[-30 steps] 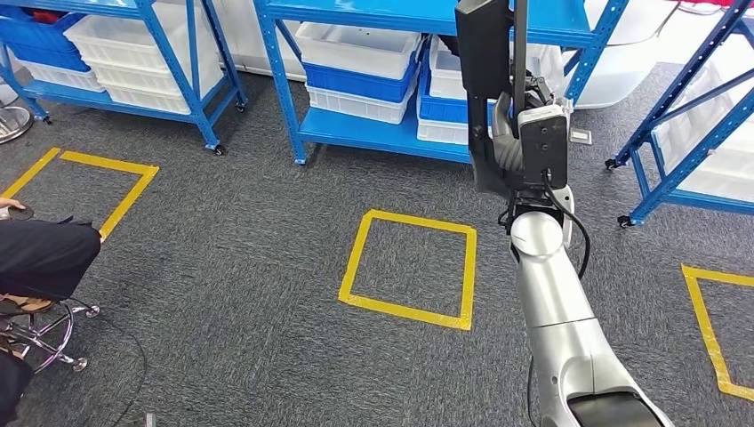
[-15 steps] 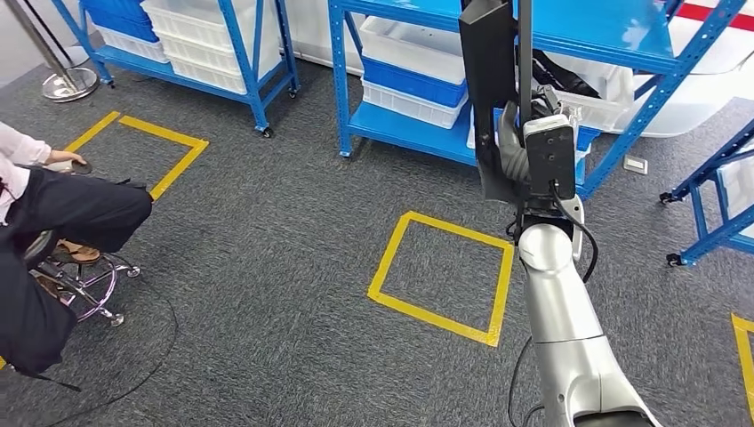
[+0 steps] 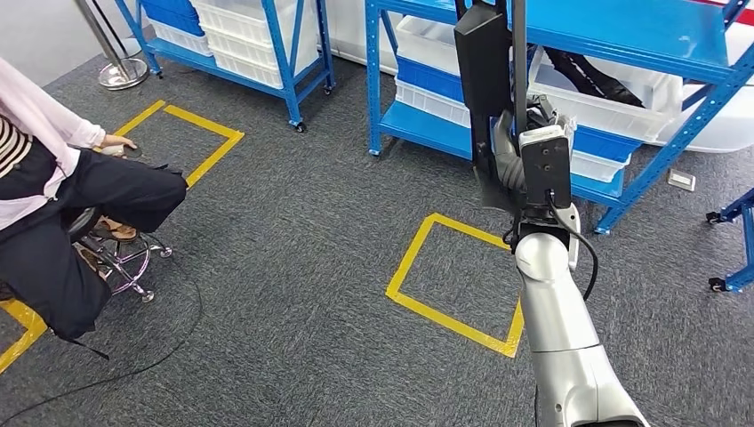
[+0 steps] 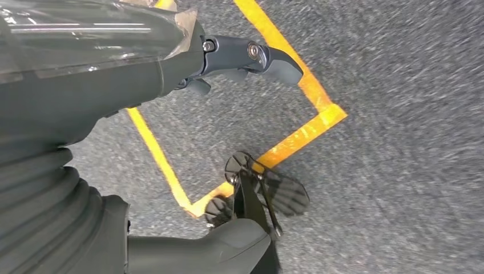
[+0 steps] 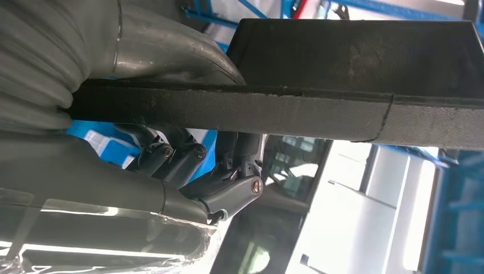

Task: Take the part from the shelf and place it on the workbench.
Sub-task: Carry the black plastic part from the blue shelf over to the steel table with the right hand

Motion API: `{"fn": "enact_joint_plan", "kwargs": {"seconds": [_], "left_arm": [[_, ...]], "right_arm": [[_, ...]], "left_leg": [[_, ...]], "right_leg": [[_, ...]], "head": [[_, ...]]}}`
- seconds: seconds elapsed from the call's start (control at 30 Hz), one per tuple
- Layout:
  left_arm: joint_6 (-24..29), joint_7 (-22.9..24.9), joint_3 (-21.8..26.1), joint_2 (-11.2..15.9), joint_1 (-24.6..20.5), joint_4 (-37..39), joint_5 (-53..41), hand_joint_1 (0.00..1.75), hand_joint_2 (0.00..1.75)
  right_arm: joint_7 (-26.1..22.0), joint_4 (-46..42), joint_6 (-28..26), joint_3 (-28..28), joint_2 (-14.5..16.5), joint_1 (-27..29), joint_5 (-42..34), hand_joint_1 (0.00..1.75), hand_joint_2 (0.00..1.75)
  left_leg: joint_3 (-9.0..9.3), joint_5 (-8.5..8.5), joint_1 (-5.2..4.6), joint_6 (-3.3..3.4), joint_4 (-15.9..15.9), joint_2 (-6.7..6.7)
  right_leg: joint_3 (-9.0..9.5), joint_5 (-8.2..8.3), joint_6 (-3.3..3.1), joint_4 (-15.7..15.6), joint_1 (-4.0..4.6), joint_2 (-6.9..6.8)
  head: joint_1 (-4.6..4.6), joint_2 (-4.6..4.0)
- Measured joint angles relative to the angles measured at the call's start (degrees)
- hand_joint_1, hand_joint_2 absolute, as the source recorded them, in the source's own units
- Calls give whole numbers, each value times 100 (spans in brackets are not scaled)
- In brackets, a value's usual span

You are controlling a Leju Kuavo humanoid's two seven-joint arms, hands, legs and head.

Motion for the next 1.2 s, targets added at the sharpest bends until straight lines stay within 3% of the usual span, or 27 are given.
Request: {"fn": "enact_joint_plan", "kwargs": {"seconds": [0.07, 0.1, 0.13, 0.2, 0.23, 0.27, 0.33, 0.4, 0.43, 0.47, 0.53, 0.57, 0.63, 0.7, 0.73, 0.8, 0.87, 0.93, 0.97, 1.0, 1.07, 1.13, 1.2], "left_arm": [[-40, -103, 0, 12, -14, -1, 2, 0, 175], [-54, -135, 0, 15, -22, -2, 2, 0, 175], [-67, -157, 0, 15, -28, -2, 2, 0, 175], [-82, -172, 5, 14, -28, -2, 13, 0, 175], [-83, -174, 10, 9, -25, -2, 24, 0, 175], [-78, -173, 16, 6, -24, -2, 34, 0, 175], [-51, -164, 26, 0, -33, -2, 43, 0, 175], [-16, -144, 43, -3, -39, -1, 44, 0, 175], [-5, -131, 54, -9, -35, -1, 45, 0, 175], [5, -117, 66, -15, -30, 0, 45, 0, 175], [19, -94, 81, -32, -21, 1, 45, 0, 175], [25, -88, 88, -37, -20, 1, 44, 0, 175], [29, -83, 98, -42, -15, 0, 44, 0, 175], [30, -81, 103, -38, 7, -1, 41, 0, 175], [28, -81, 103, -38, 25, 0, 38, 0, 175], [23, -81, 103, -36, 42, 0, 28, 0, 175], [12, -83, 103, -33, 34, 1, 11, 0, 175], [-6, -84, 103, -34, 32, 1, -8, 0, 175], [-13, -84, 103, -37, 35, 1, -15, 0, 175], [-15, -83, 103, -38, 37, 1, -19, 0, 175], [-15, -83, 103, -33, 29, 1, -26, 0, 175], [-15, -81, 102, -31, 15, 1, -32, 0, 175], [-14, -74, 101, -28, 10, 1, -34, 0, 175]], "right_arm": [[18, -31, 1, -24, -1, 34, 30, 175, 175], [21, -46, 2, -41, -2, 39, 44, 175, 175], [24, -59, 6, -55, -1, 46, 64, 175, 175], [38, -85, 28, -83, 7, 77, 112, 175, 175], [49, -102, 45, -95, 11, 103, 139, 175, 175], [61, -128, 67, -112, 16, 134, 174, 175, 175], [88, -174, 113, -159, 16, 208, 254, 175, 175], [130, -195, 163, -212, 8, 286, 317, 175, 175], [149, -198, 184, -230, 4, 320, 335, 175, 175], [162, -208, 198, -242, 3, 346, 349, 175, 175], [168, -251, 212, -260, 3, 369, 379, 175, 175], [168, -277, 217, -269, 6, 370, 396, 175, 175], [169, -314, 234, -281, 19, 374, 417, 175, 175], [173, -339, 252, -283, 40, 379, 422, 175, 175], [174, -357, 260, -287, 52, 379, 423, 175, 175], [175, -398, 275, -301, 70, 384, 422, 175, 175], [175, -424, 286, -324, 75, 408, 424, 175, 175], [177, -429, 291, -342, 72, 448, 427, 175, 175], [177, -430, 292, -345, 72, 465, 429, 175, 175], [177, -432, 292, -347, 73, 476, 431, 175, 175], [177, -448, 292, -351, 73, 481, 433, 175, 175], [177, -469, 292, -361, 72, 480, 433, 175, 175], [177, -481, 293, -369, 72, 485, 435, 175, 175]], "left_leg": [[425, 262, -11, 24, -778, 216], [536, 315, -26, 50, -989, 274], [559, 319, -48, 83, -1057, 274], [545, 348, -76, 167, -1067, 142], [551, 367, -82, 213, -1085, 88], [556, 389, -80, 266, -1105, 34], [553, 413, -72, 336, -1122, -85], [545, 417, -75, 355, -1120, -234], [546, 417, -77, 355, -1117, -313], [548, 417, -77, 353, -1113, -393], [549, 416, -74, 344, -1096, -543], [542, 410, -81, 326, -1078, -611], [508, 409, -93, 273, -1061, -708], [478, 430, -88, 205, -1076, -783], [456, 409, -86, 176, -1051, -739], [292, 198, -87, 124, -722, -474], [-63, -169, -73, 79, 16, -190], [-333, -321, -53, 46, 547, -108], [-312, -242, -48, 41, 501, -87], [-177, -81, -45, 46, 239, -51], [262, 250, -66, 87, -564, 138], [492, 367, -104, 147, -1001, 256], [482, 373, -131, 204, -1046, 164]], "right_leg": [[-1, -26, 42, 12, 36, -89], [0, -38, 72, 17, 59, -129], [6, -49, 105, 17, 85, -171], [21, -67, 180, 11, 96, -241], [3, -111, 208, 55, 87, -194], [-63, -202, 216, 200, 71, -89], [-390, -528, 183, 895, 42, 189], [-770, -791, 180, 1669, 46, 309], [-849, -797, 208, 1802, 50, 325], [-802, -700, 250, 1672, 52, 338], [-447, -344, 331, 874, 27, 449], [-263, -195, 340, 480, 18, 528], [-101, -73, 287, 118, 21, 606], [-97, -52, 196, 103, 23, 517], [-89, -34, 146, 89, 7, 475], [-67, -10, 49, 60, -29, 379], [-59, -17, -7, 60, 2, 273], [-54, -30, -26, 62, 24, 152], [-49, -37, -32, 62, 28, 95], [-42, -44, -31, 62, 29, 42], [-22, -66, -7, 62, 53, -52], [-7, -90, 39, 60, 96, -137], [10, -100, 89, 42, 121, -235]], "head": [[-4, 0], [4, 0], [16, 0], [43, 0], [47, 0], [48, 0], [63, 0], [76, 0], [78, 0], [81, 0], [88, 0], [90, 0], [89, 0], [89, 0], [85, 0], [49, 0], [11, 0], [5, 0], [3, 0], [1, 0], [-5, 0], [2, 0], [11, 0]]}}
